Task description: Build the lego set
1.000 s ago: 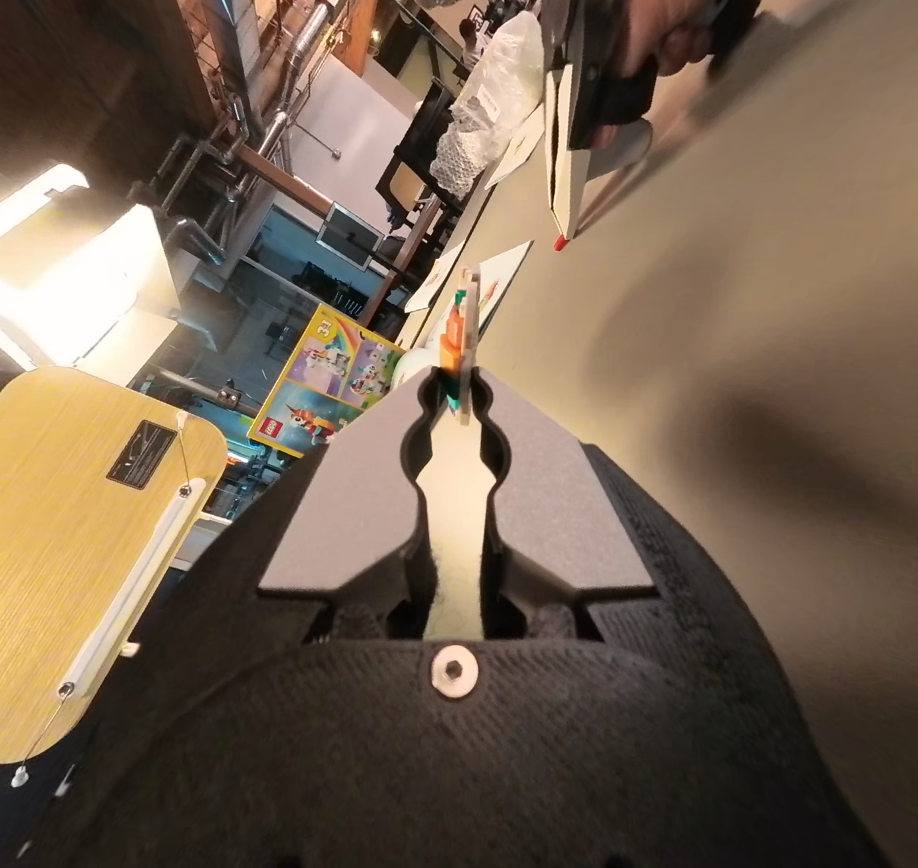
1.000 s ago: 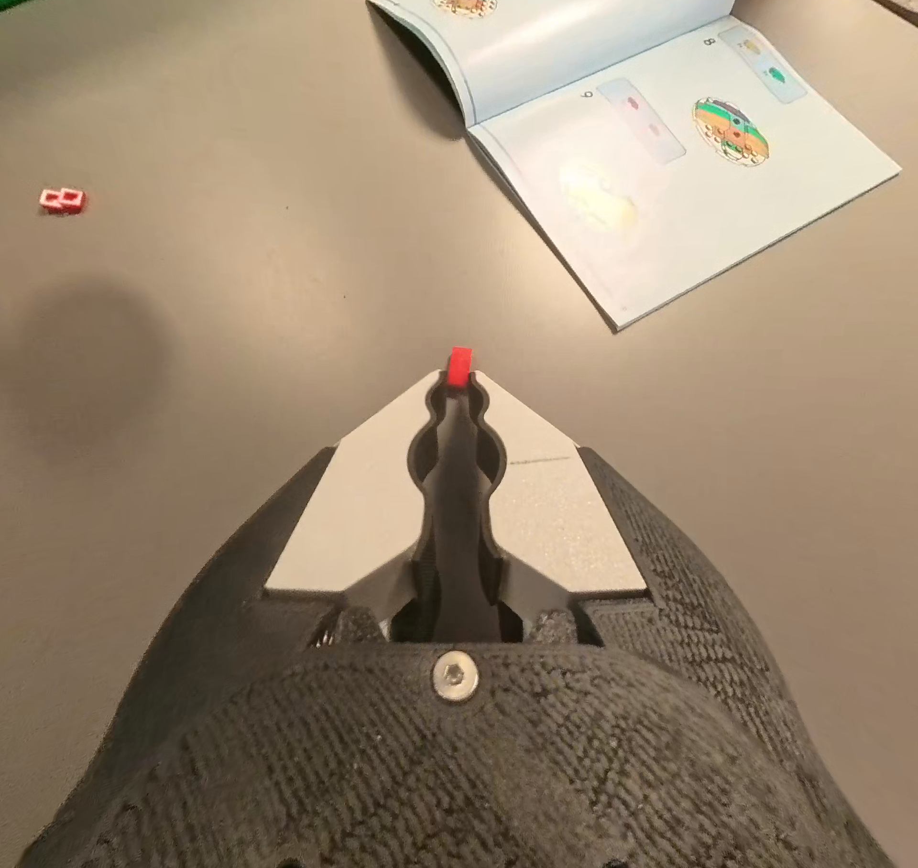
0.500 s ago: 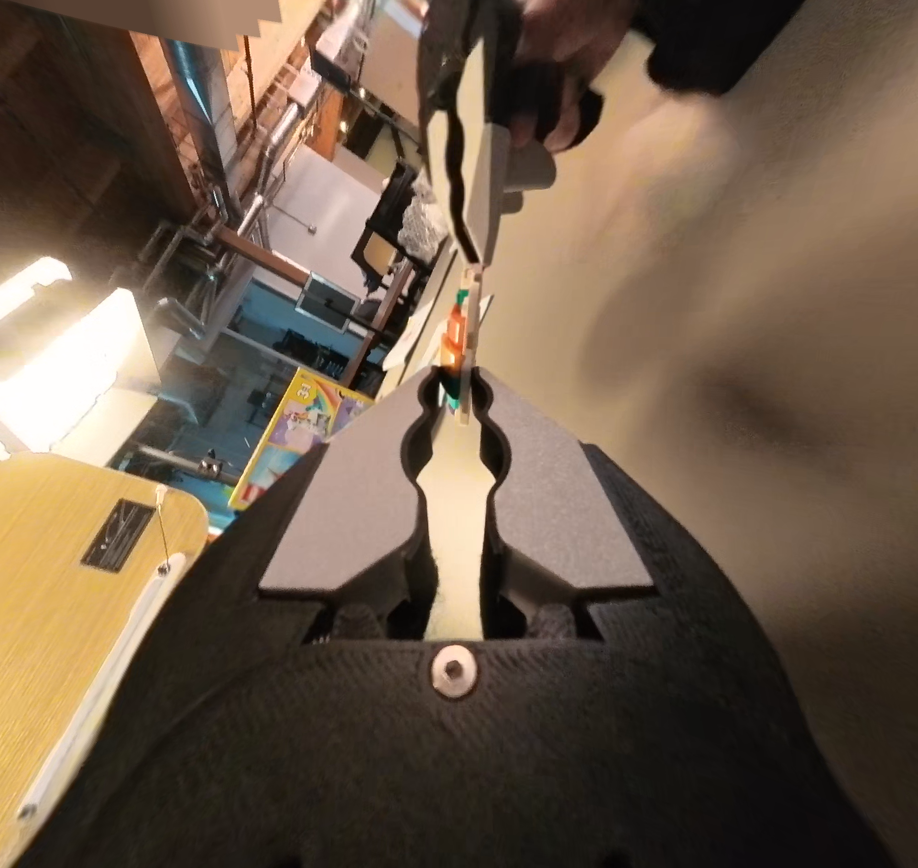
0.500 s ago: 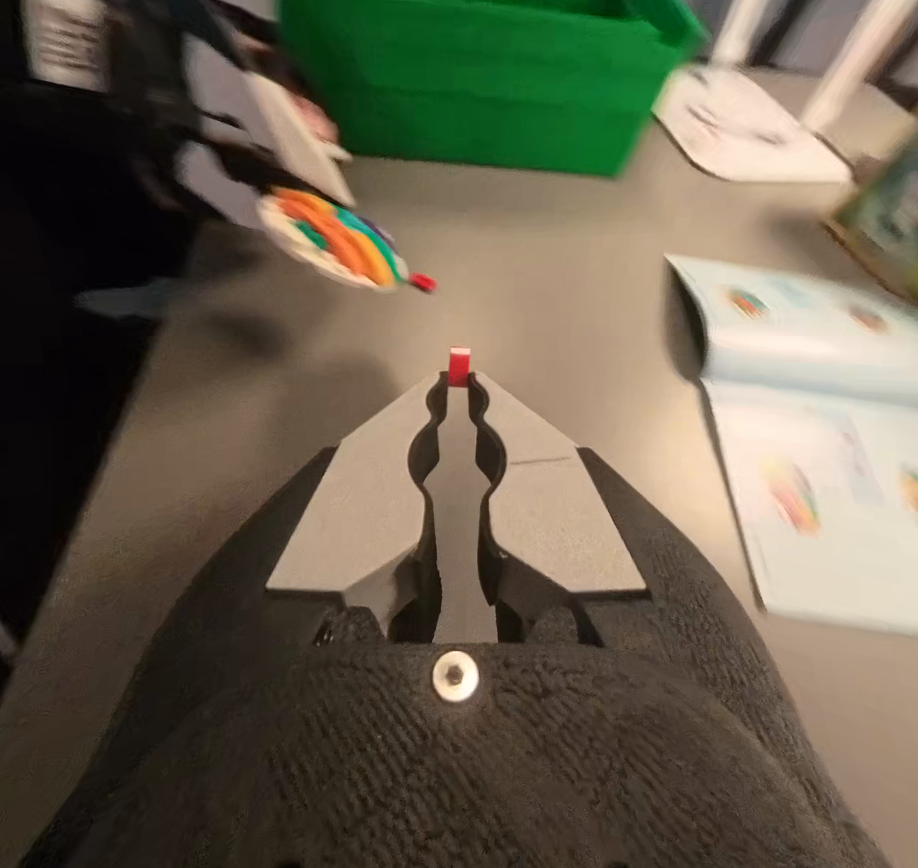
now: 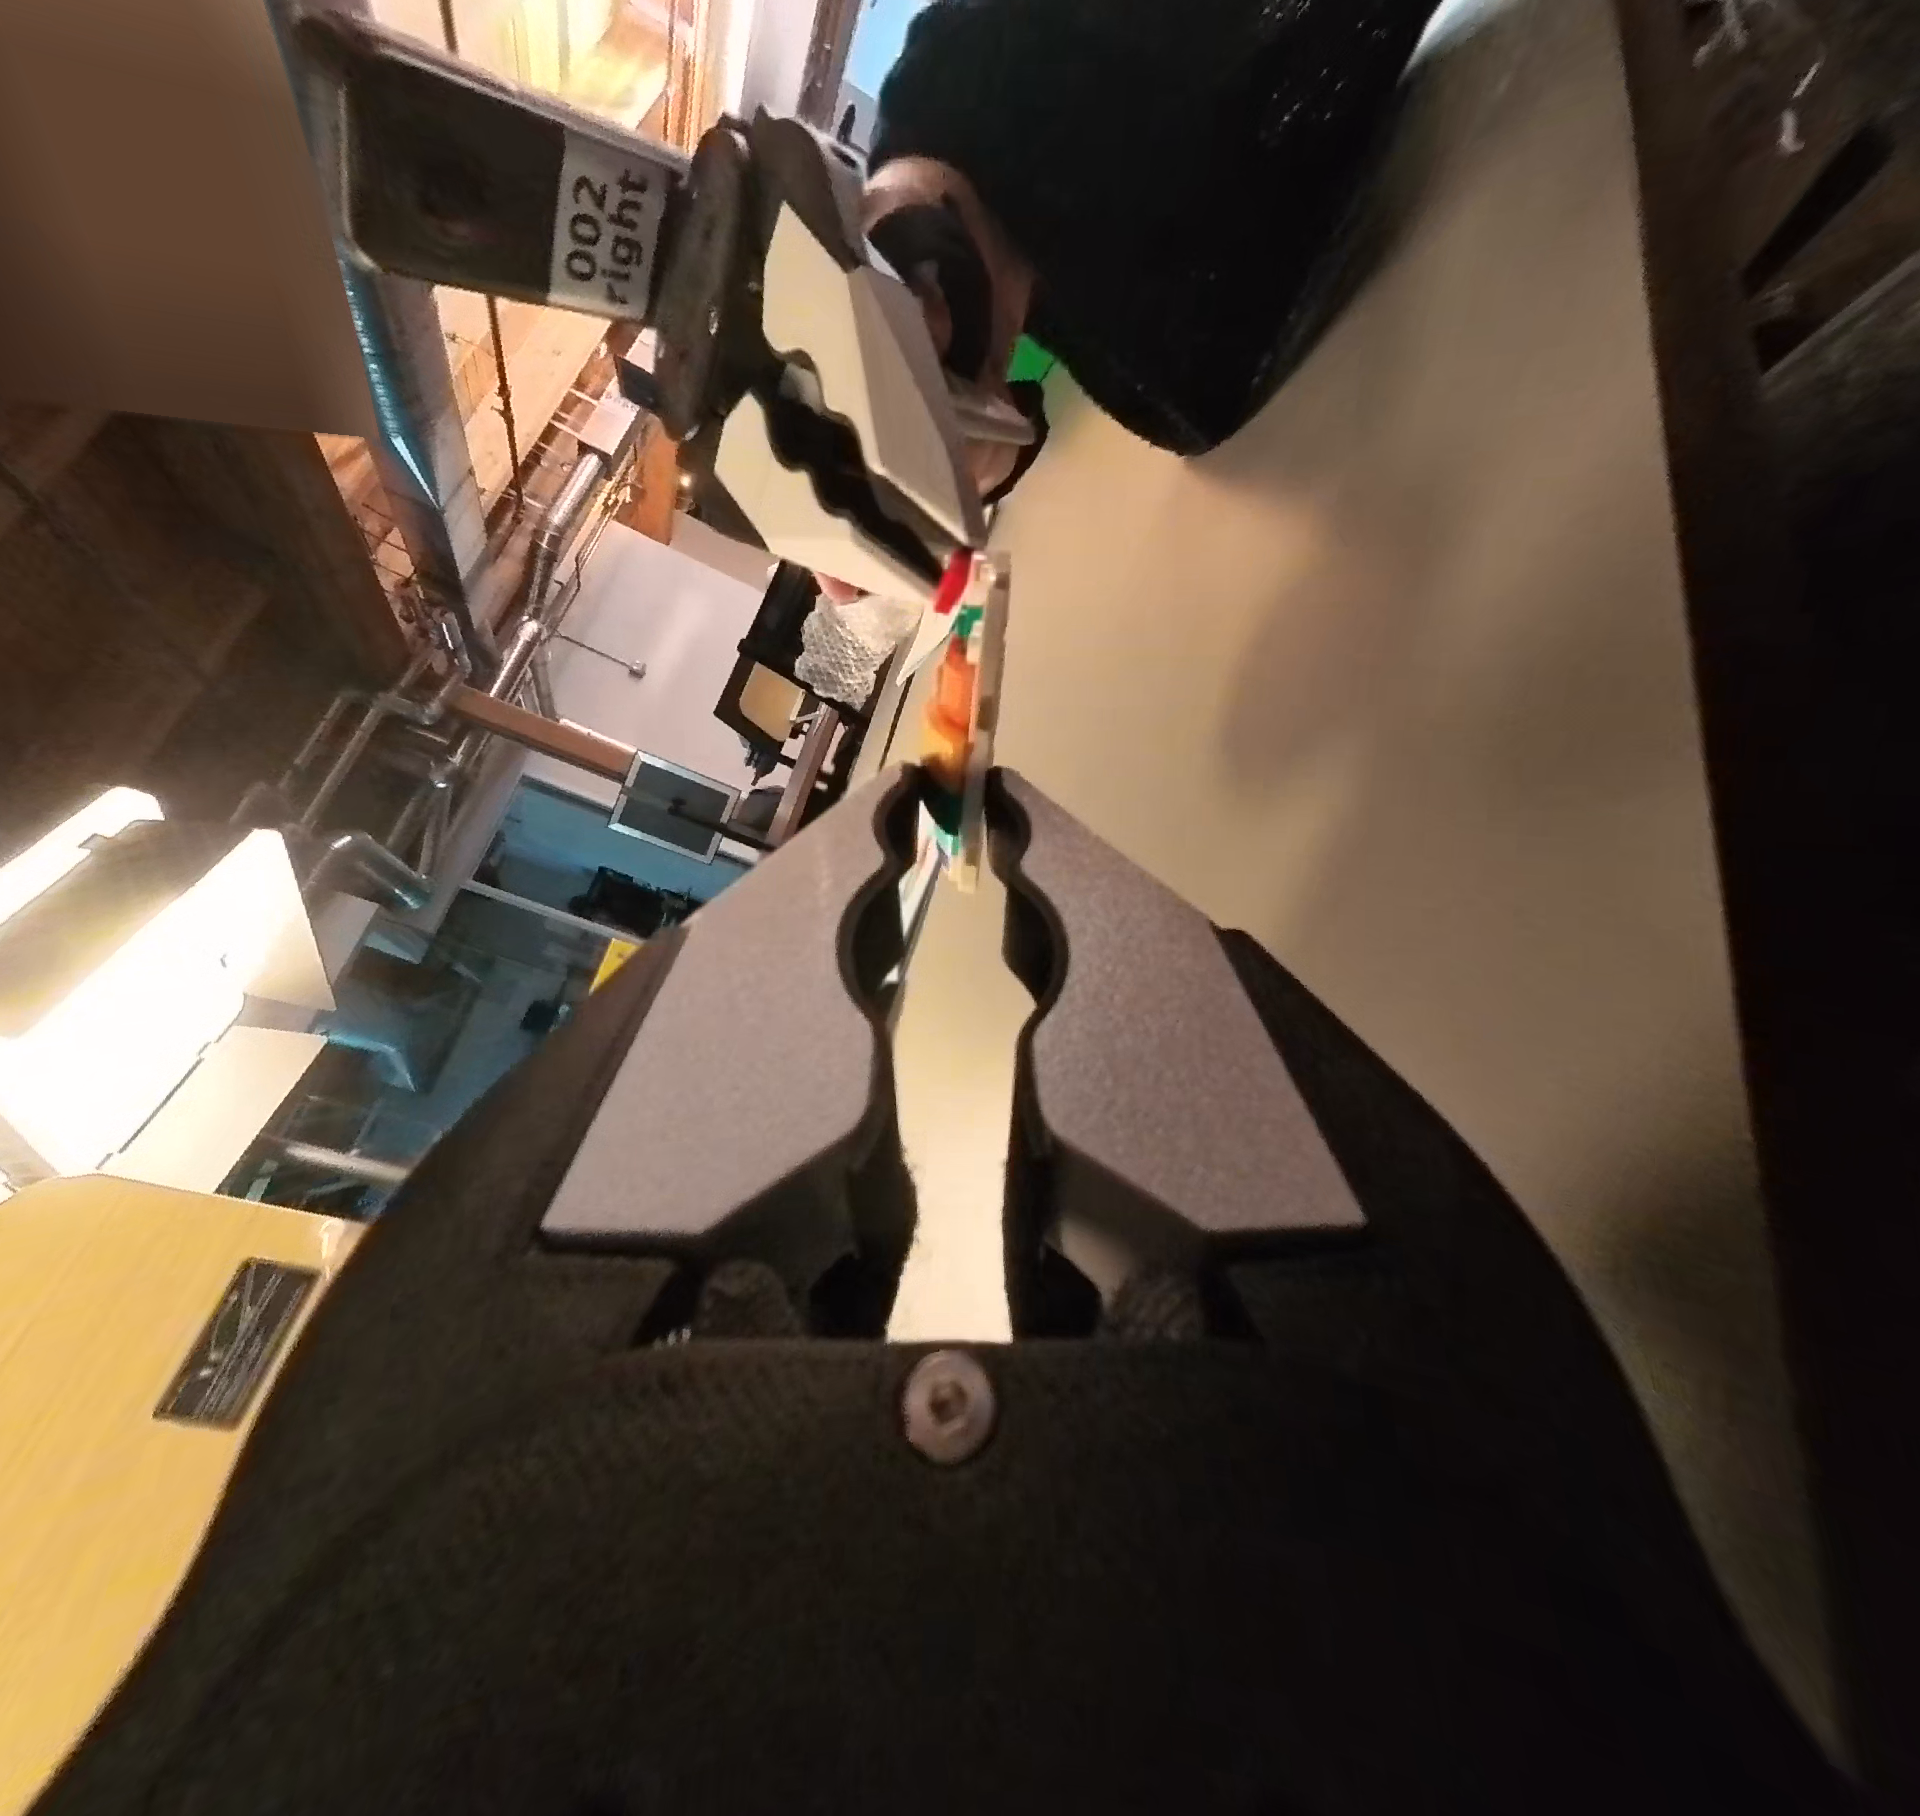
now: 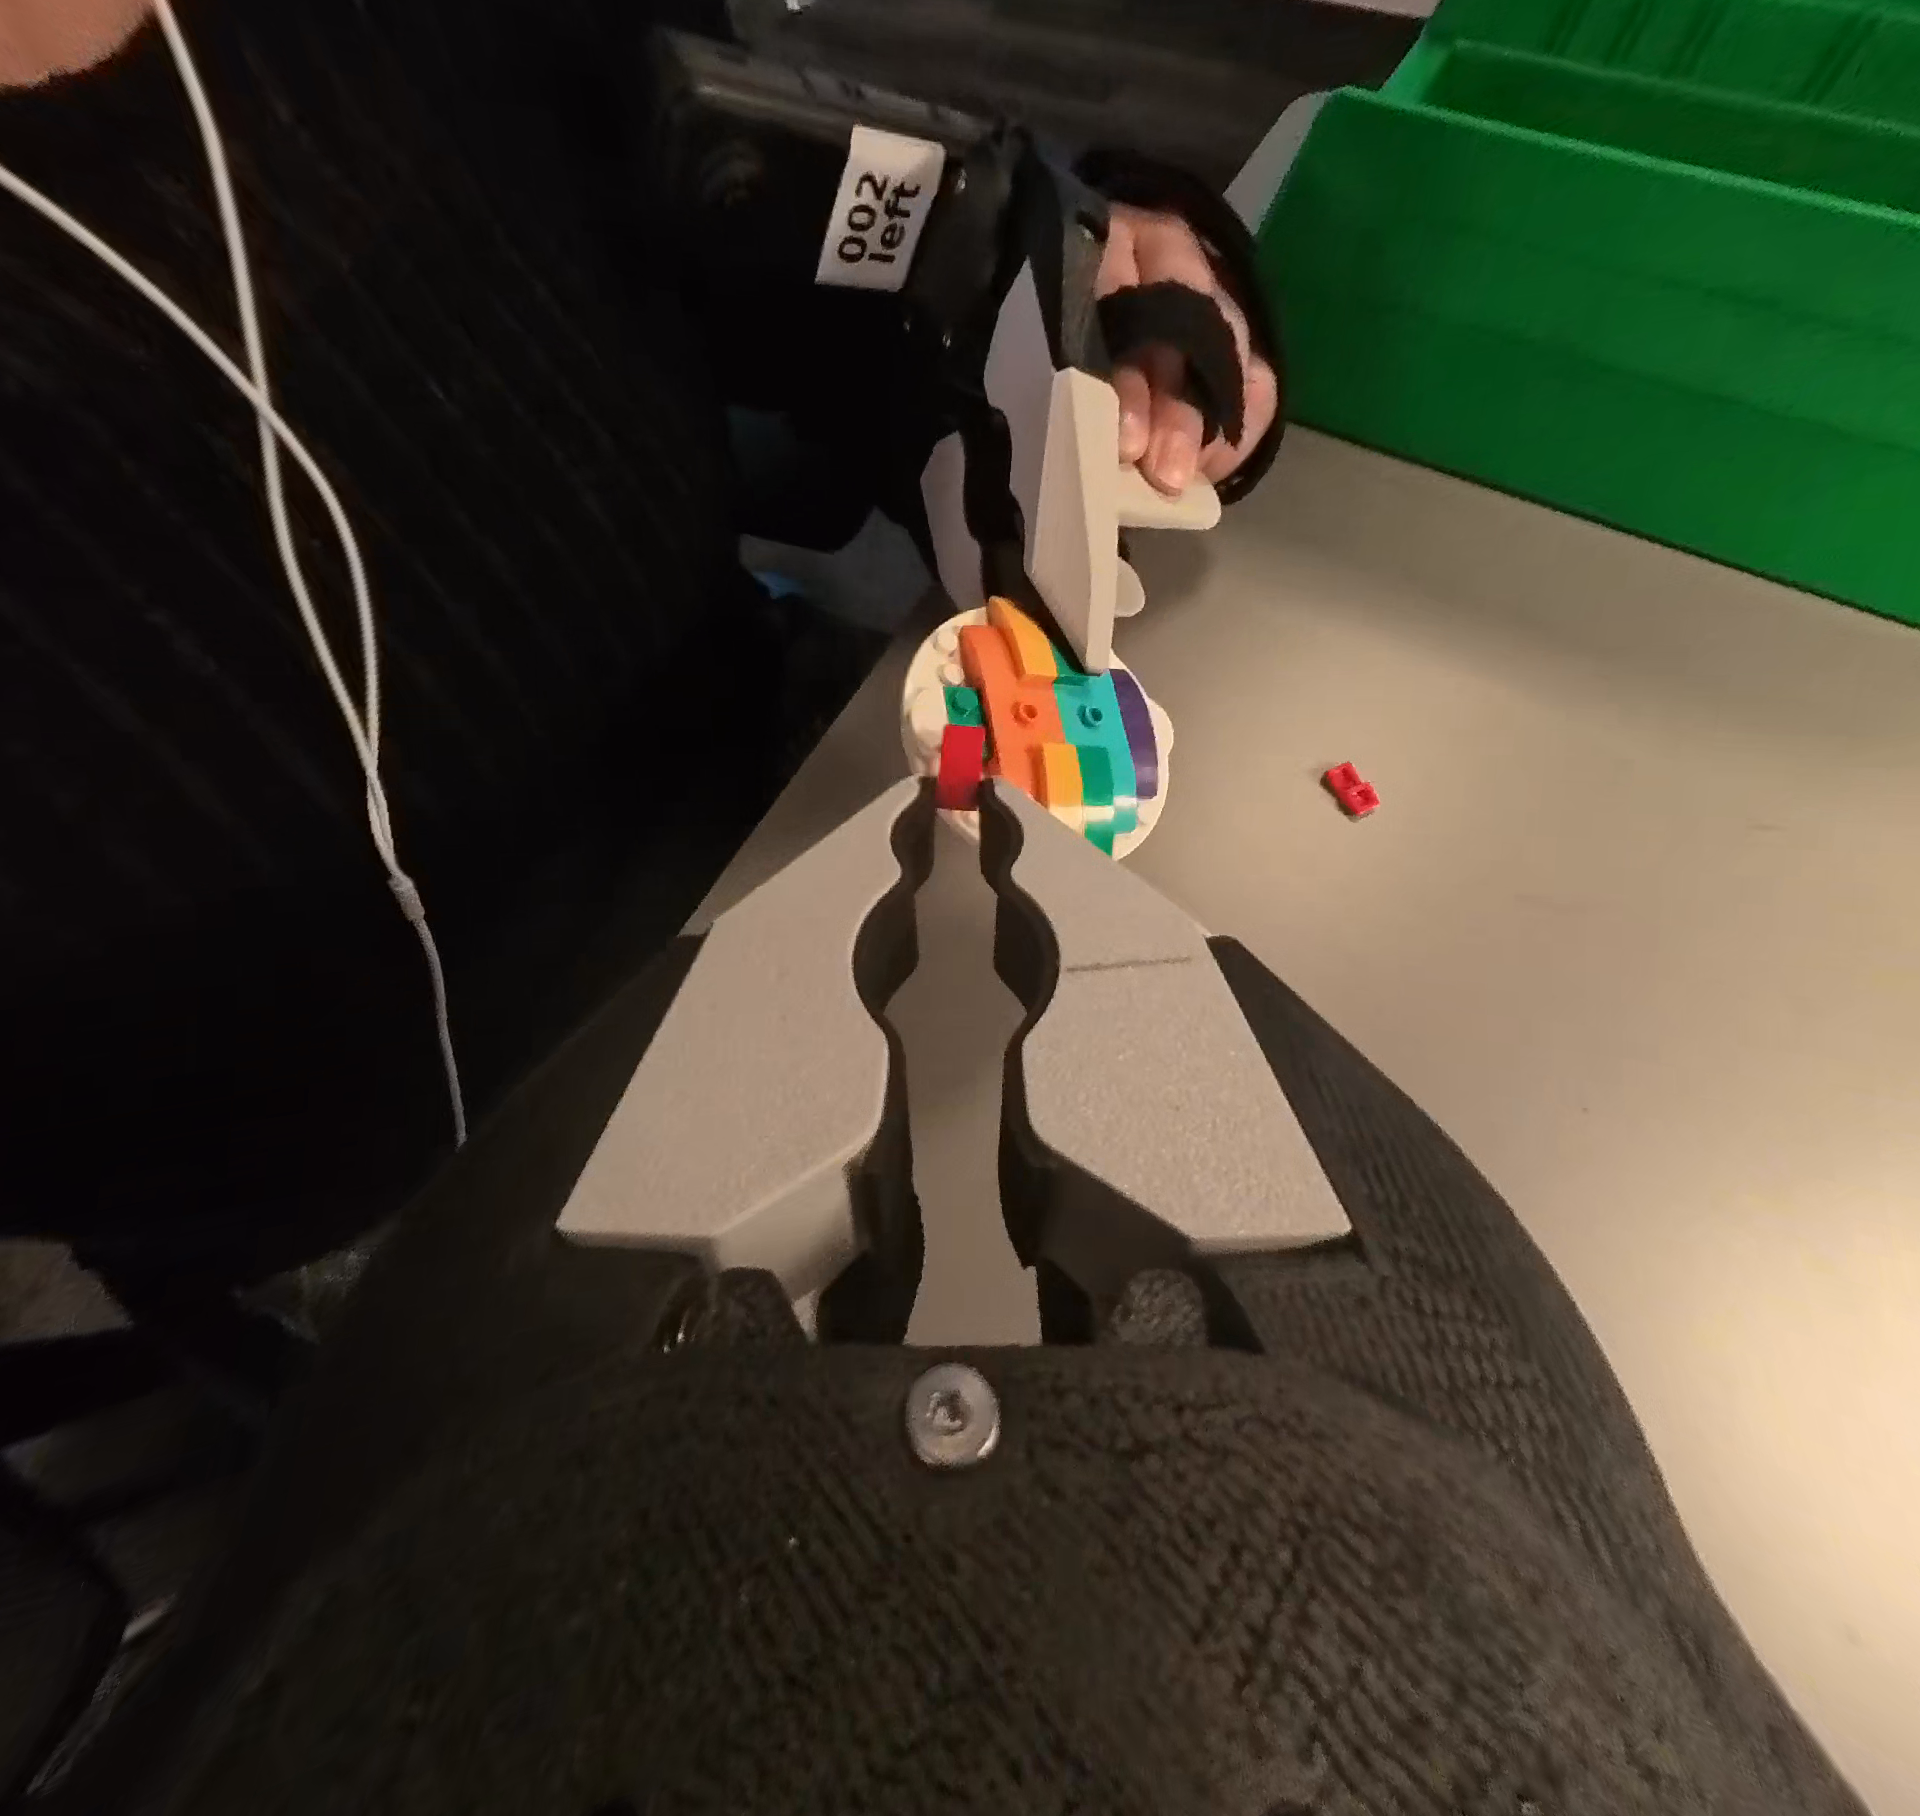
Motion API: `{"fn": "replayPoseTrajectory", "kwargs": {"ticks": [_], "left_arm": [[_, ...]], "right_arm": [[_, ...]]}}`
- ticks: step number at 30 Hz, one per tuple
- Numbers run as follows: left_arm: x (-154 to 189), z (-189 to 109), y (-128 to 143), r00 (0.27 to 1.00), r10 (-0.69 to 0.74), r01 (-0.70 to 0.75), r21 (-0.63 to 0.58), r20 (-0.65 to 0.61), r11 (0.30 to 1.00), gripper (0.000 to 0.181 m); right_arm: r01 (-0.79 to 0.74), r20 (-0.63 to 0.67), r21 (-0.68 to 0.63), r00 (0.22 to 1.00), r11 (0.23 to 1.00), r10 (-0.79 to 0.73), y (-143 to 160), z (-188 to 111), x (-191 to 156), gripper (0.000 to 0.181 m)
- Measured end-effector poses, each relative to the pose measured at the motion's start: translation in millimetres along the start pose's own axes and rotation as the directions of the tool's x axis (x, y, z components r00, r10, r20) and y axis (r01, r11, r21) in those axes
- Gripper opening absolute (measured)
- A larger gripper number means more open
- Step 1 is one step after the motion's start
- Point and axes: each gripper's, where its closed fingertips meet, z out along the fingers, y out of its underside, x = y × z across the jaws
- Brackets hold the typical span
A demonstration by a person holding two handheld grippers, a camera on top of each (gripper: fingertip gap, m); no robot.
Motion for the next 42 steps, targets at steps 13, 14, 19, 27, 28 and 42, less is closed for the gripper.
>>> {"fn": "replayPoseTrajectory", "kwargs": {"ticks": [13,14,19,27,28,42], "left_arm": [[5.5,-1.7,-7.2,0.999,0.041,-0.041,0.030,-0.010,0.999,0.012],[5.5,-1.8,-7.5,0.999,0.042,-0.041,0.032,-0.009,0.999,0.012],[5.5,-1.7,-7.3,0.999,0.042,-0.041,0.030,-0.009,0.999,0.012],[2.7,-0.6,-4.0,1.000,0.026,-0.026,0.016,0.002,1.000,0.012],[1.1,0.1,-1.6,1.000,0.022,-0.022,0.002,0.009,1.000,0.012],[-0.3,3.7,6.4,0.999,-0.050,0.049,-0.039,-0.006,0.998,0.012]], "right_arm": [[0.047,0.044,-0.071,0.998,0.996,-0.044,2.2,7.9,-7.2,0.006],[0.051,0.044,-0.072,0.998,0.996,-0.048,1.9,7.9,-7.4,0.006],[0.058,0.053,-0.077,0.997,0.995,-0.054,2.0,7.5,-8.3,0.008],[0.071,0.010,-0.077,0.997,0.995,-0.070,1.6,4.7,-4.7,0.022],[0.085,-0.015,-0.065,0.996,0.994,-0.086,-0.3,2.9,-3.8,0.027],[0.505,-0.477,-0.505,0.513,0.700,-0.714,9.4,11.3,15.0,0.028]]}}
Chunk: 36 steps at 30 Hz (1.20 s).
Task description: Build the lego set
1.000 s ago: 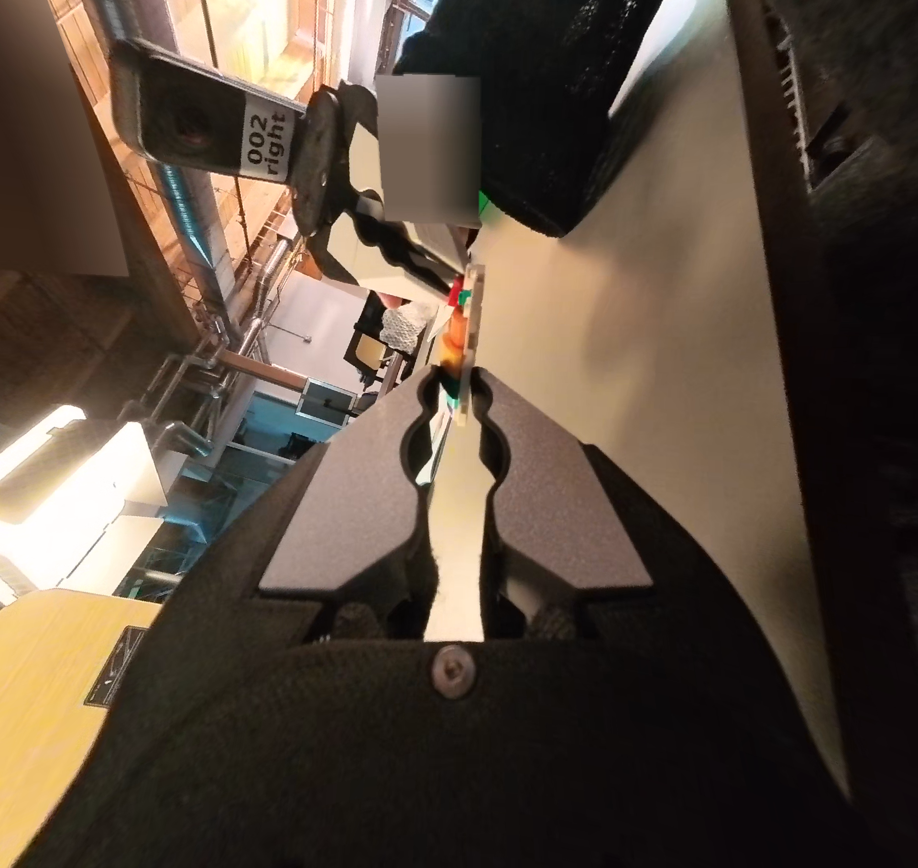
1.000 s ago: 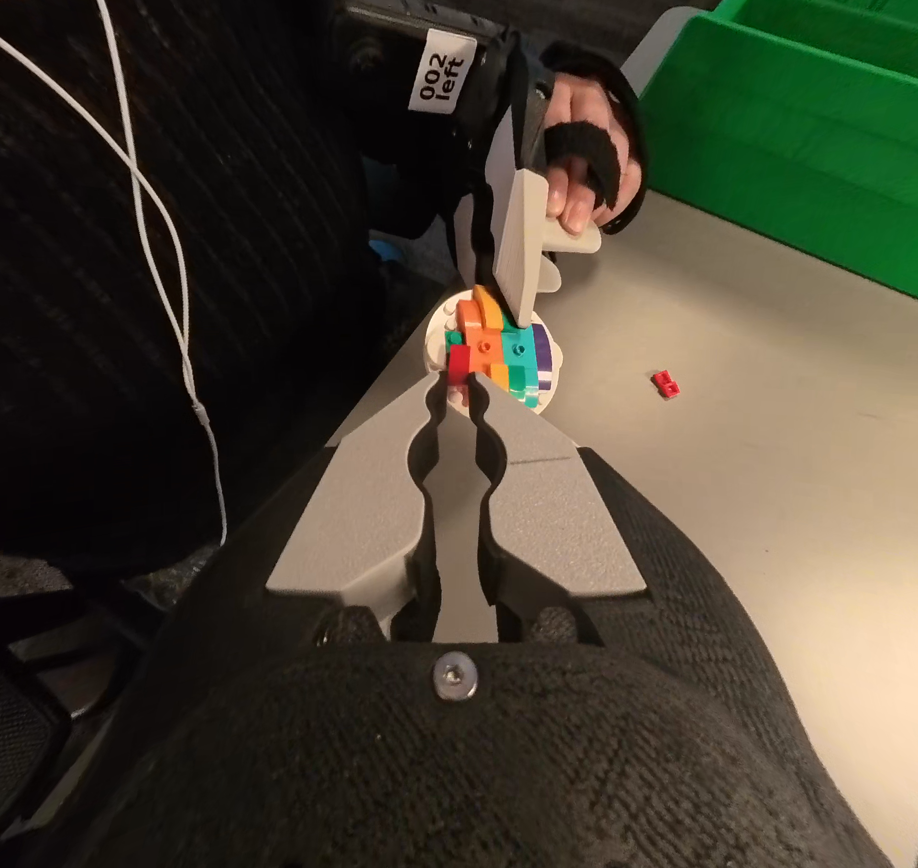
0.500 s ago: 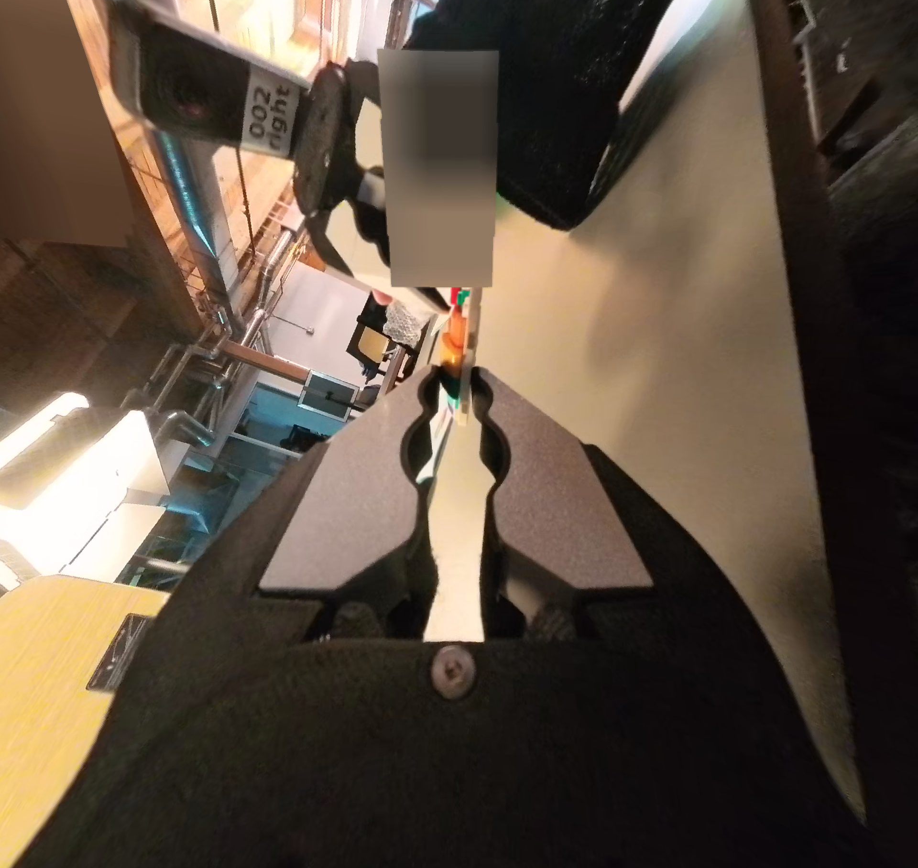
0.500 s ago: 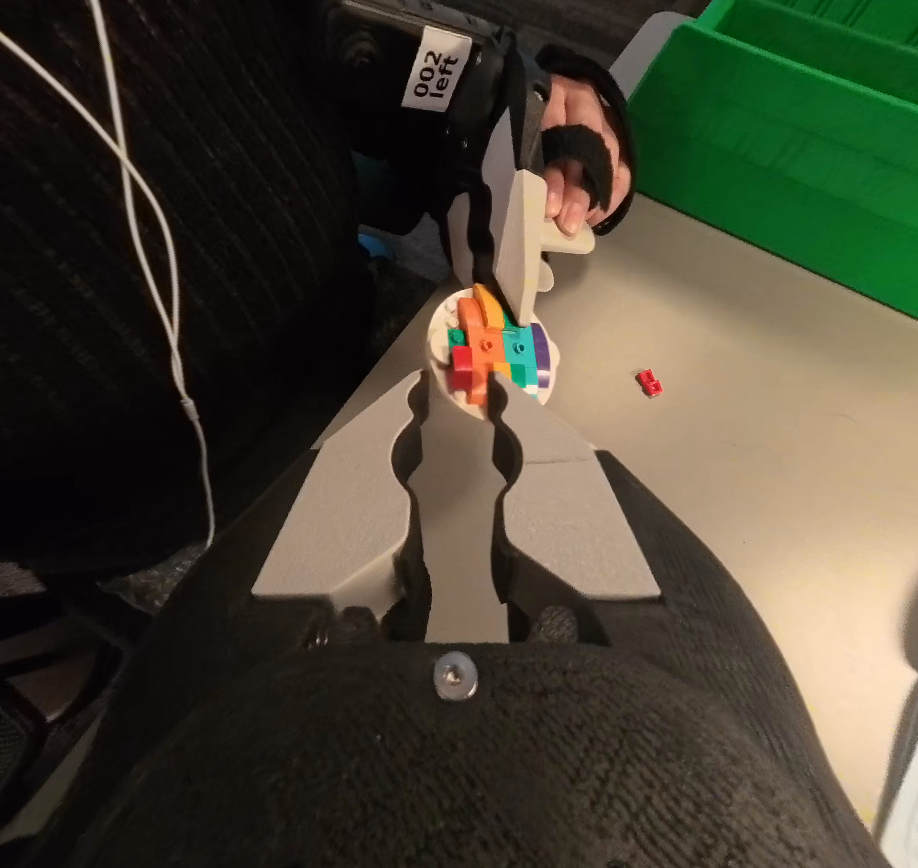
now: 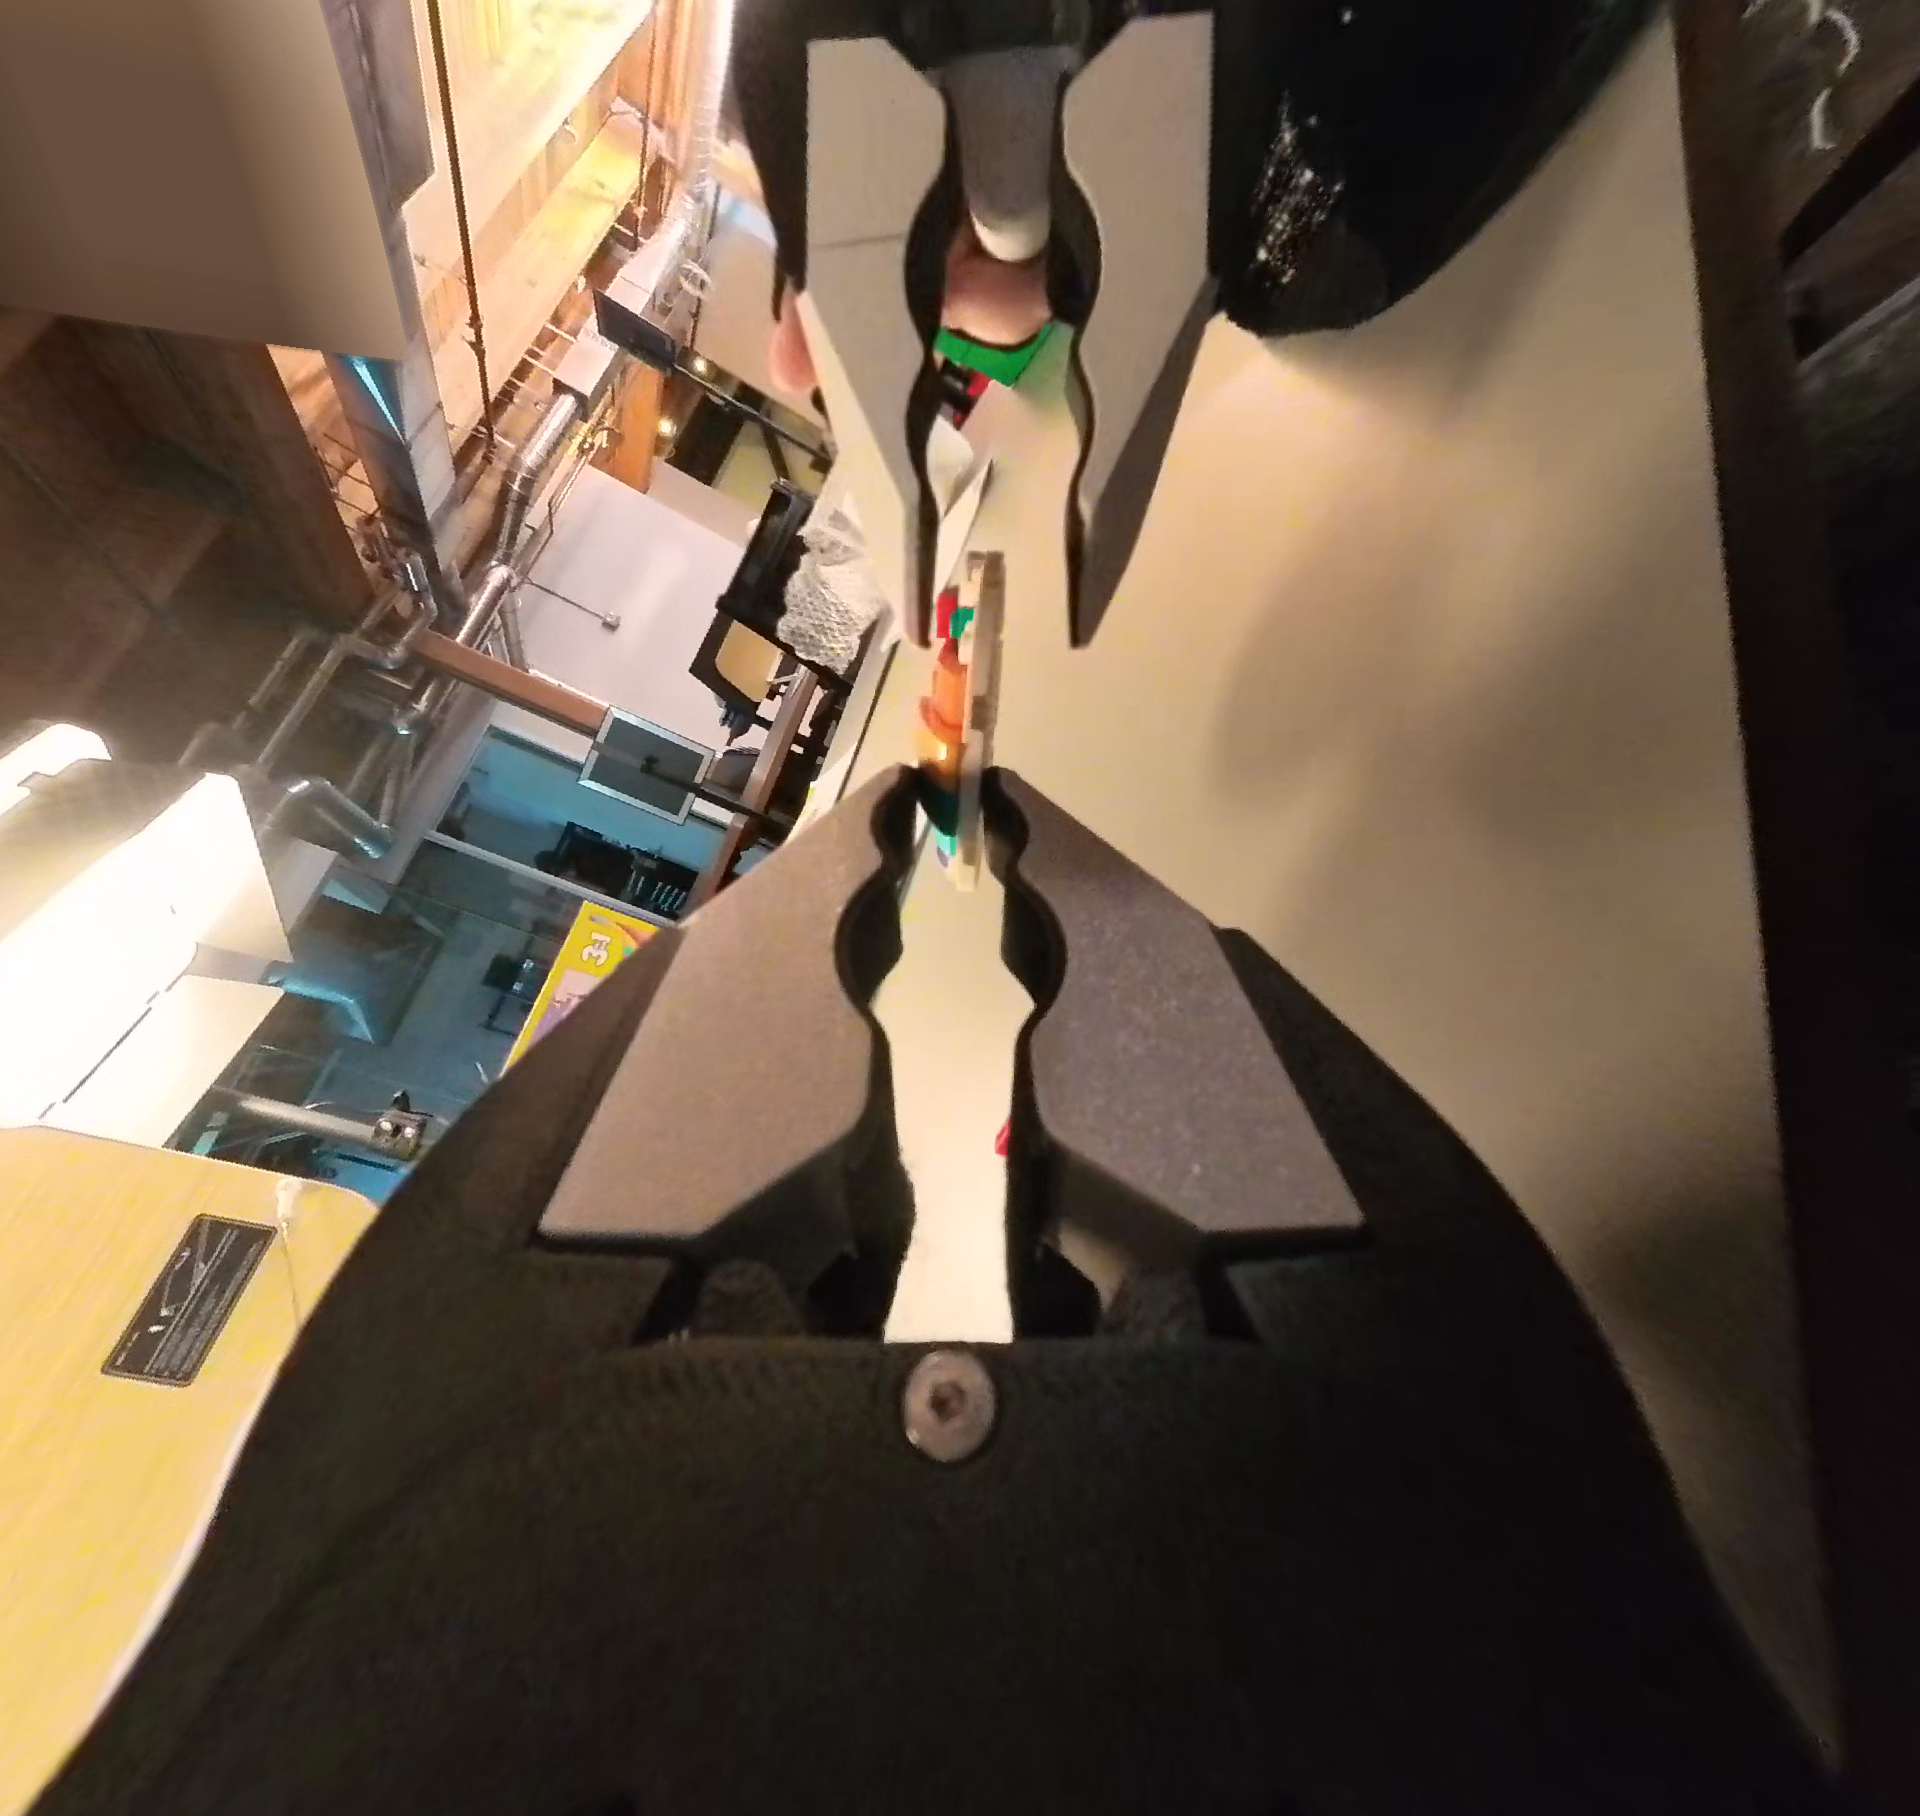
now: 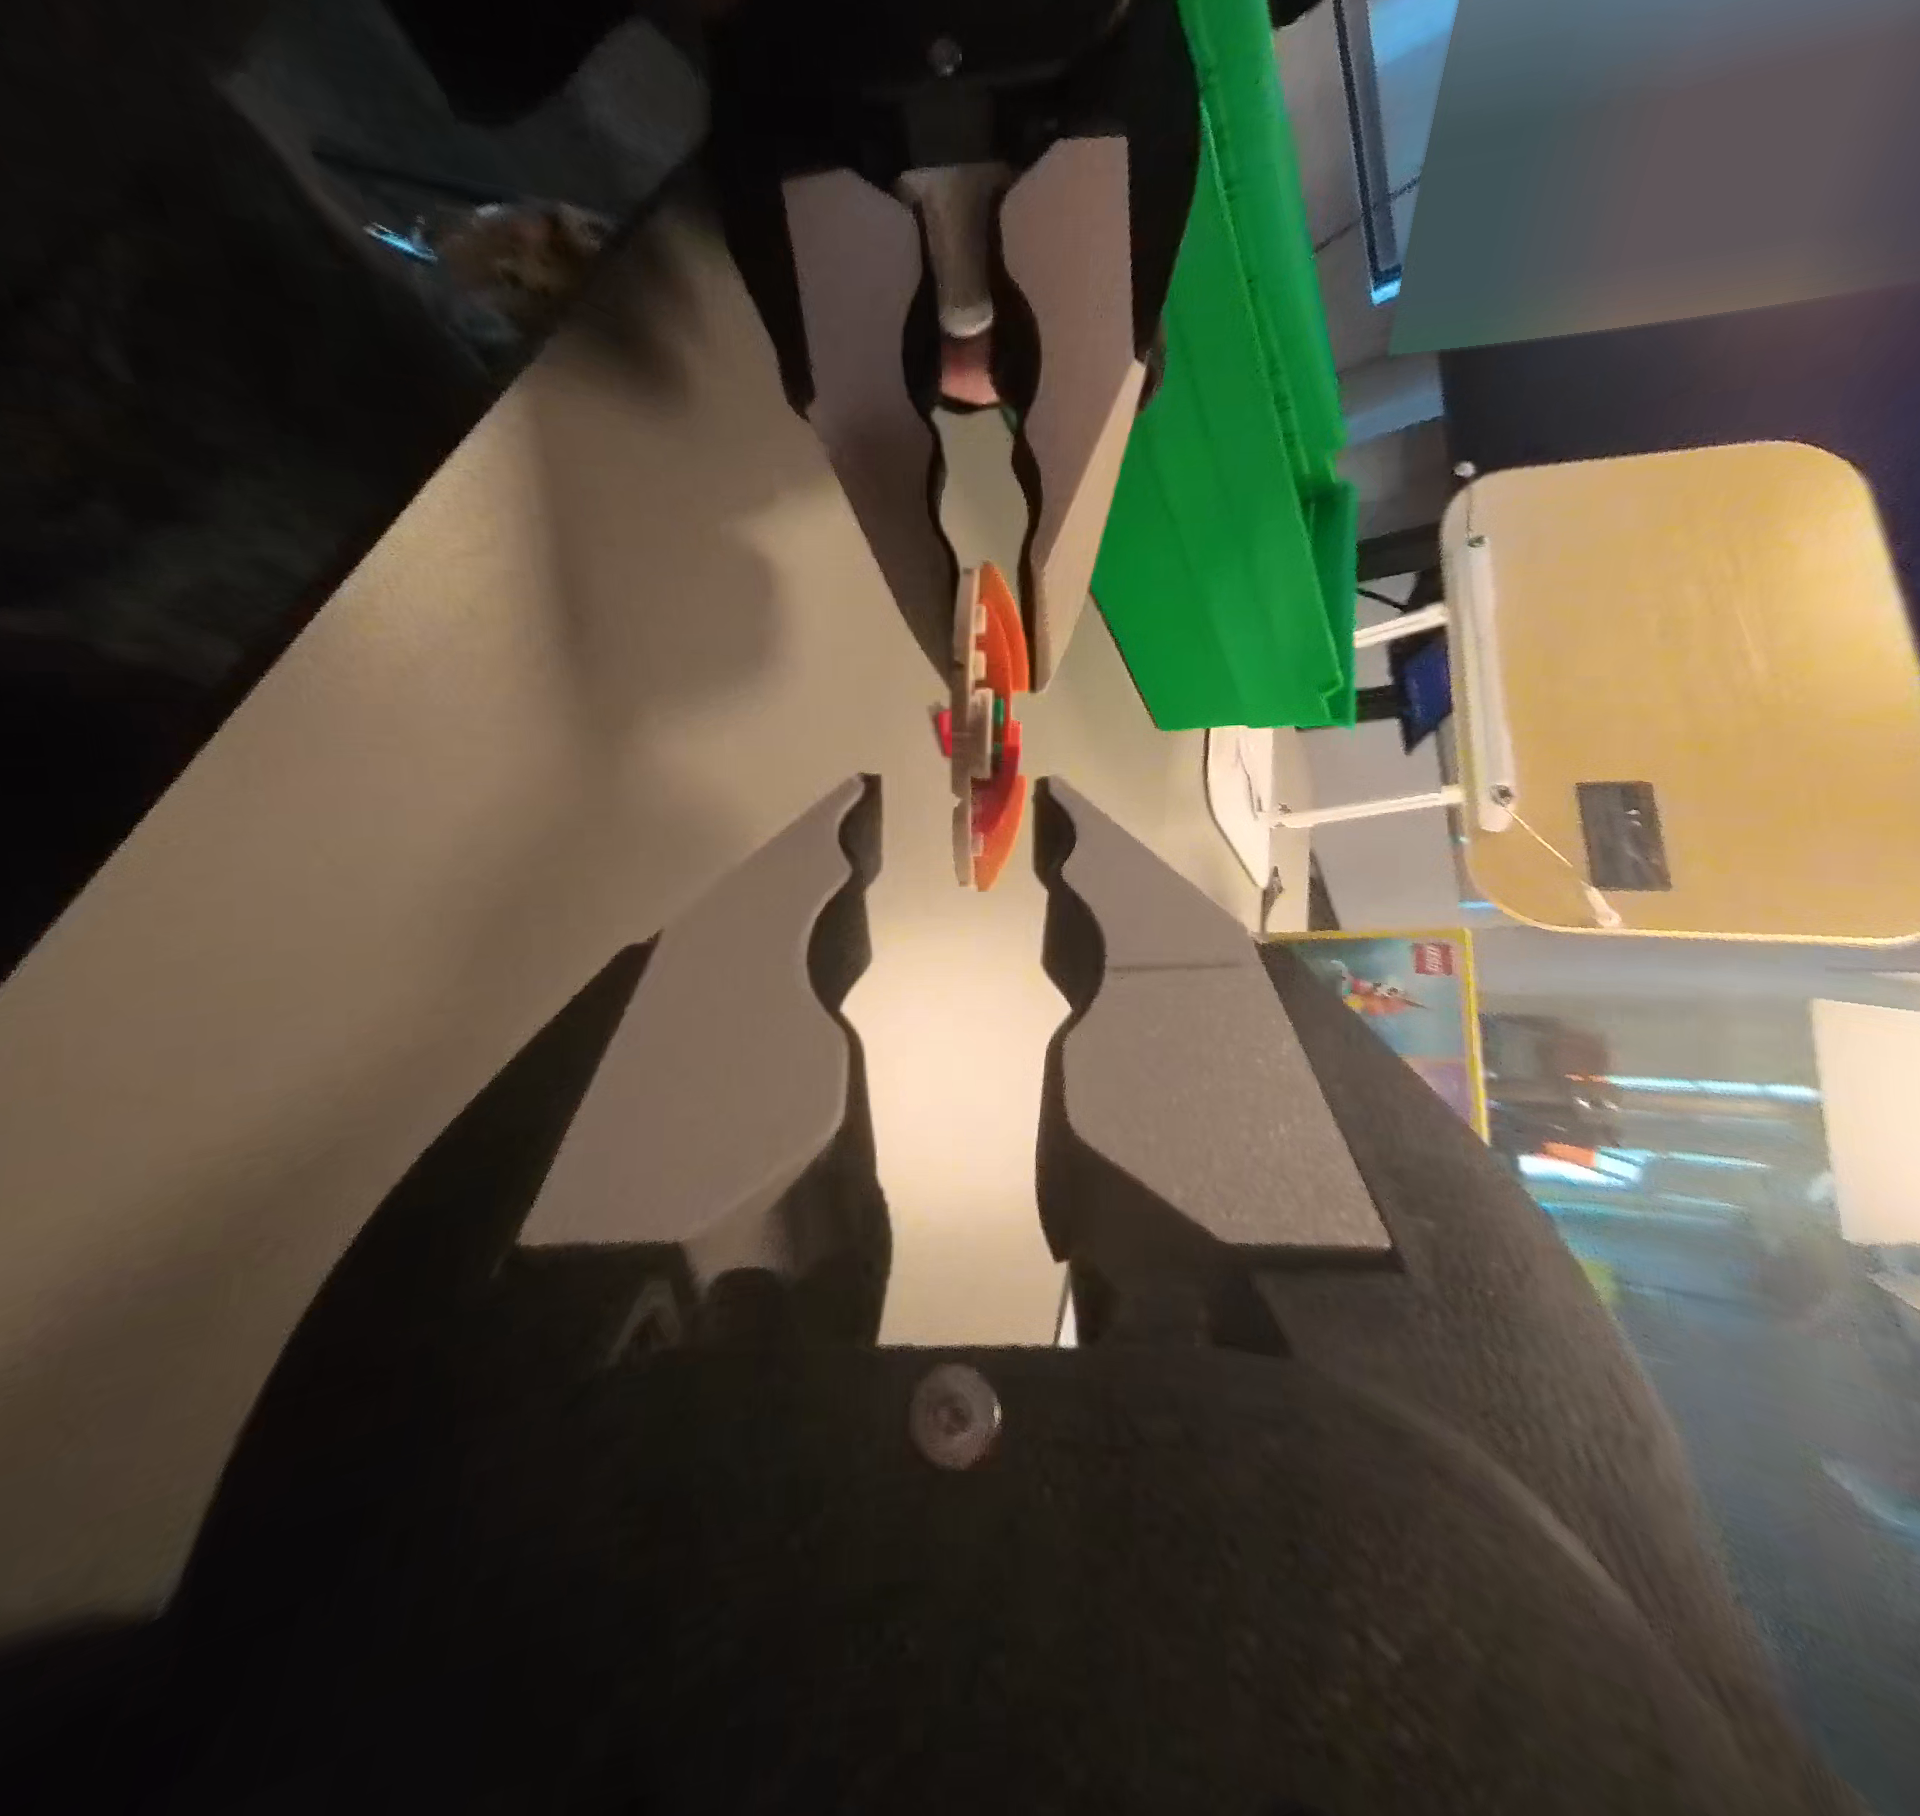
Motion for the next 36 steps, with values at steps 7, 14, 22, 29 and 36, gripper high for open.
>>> {"fn": "replayPoseTrajectory", "kwargs": {"ticks": [7,14,22,29,36], "left_arm": [[-4.4,-0.8,1.3,0.999,-0.051,0.051,-0.001,0.005,0.999,0.012],[-0.7,2.3,10.1,0.998,-0.065,0.064,-0.059,-0.025,0.996,0.012],[-12.0,1.9,13.1,0.989,-0.149,0.149,-0.045,0.006,0.988,0.012],[-6.9,2.8,11.1,0.989,-0.143,0.142,-0.034,-0.028,0.989,0.012],[-24.3,4.9,36.8,0.921,-0.378,0.389,-0.180,0.093,0.903,0.034]], "right_arm": [[0.021,-0.115,-0.022,0.993,1.000,-0.023,-2.7,4.3,9.6,0.008],[0.086,-0.092,-0.119,0.991,0.989,-0.097,3.5,9.8,6.3,0.007],[-0.309,0.016,0.024,0.951,0.951,0.309,8.8,13.6,11.4,0.047],[-0.239,0.048,0.090,0.971,0.967,0.236,8.6,26.5,11.4,0.023],[-0.144,-0.090,0.133,0.984,0.981,0.157,33.9,35.6,25.7,0.012]]}}
